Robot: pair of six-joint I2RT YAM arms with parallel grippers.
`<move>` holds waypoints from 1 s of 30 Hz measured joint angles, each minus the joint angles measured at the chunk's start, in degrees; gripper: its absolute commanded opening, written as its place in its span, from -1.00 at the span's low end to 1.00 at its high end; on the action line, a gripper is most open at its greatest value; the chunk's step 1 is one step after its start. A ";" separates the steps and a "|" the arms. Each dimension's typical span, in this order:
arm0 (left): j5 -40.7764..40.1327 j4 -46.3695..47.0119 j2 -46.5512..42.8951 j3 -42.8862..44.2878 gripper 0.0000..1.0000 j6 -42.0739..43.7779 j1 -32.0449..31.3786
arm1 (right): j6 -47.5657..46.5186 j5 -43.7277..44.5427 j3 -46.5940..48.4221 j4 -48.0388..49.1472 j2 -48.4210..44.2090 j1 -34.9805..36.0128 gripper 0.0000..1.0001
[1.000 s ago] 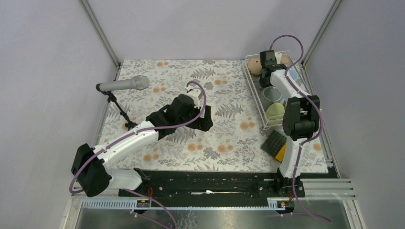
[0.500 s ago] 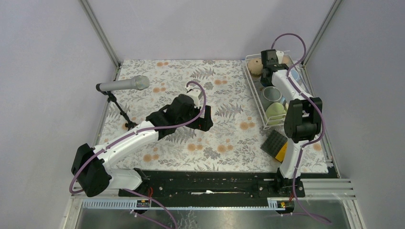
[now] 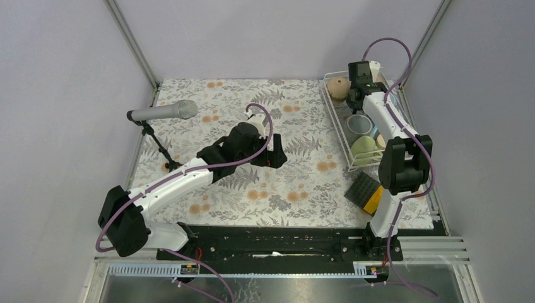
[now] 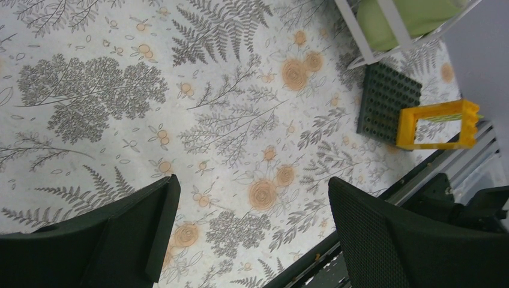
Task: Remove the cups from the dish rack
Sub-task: Unload the cup from the dish rack, then place the cup at the center of the board.
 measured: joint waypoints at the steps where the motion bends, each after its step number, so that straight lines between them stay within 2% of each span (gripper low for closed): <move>1: 0.00 0.76 0.09 0.00 0.97 -0.46 0.00 | 0.07 0.09 0.00 0.00 -0.26 0.00 -1.00; 18: -3.52 16.41 2.29 -2.80 0.97 -10.91 -0.83 | 0.83 2.67 0.04 -4.07 -6.54 1.16 -1.00; 30: -6.56 31.67 5.90 -9.64 0.97 -18.34 -1.60 | 2.27 1.95 0.37 -7.67 -9.46 8.83 -1.00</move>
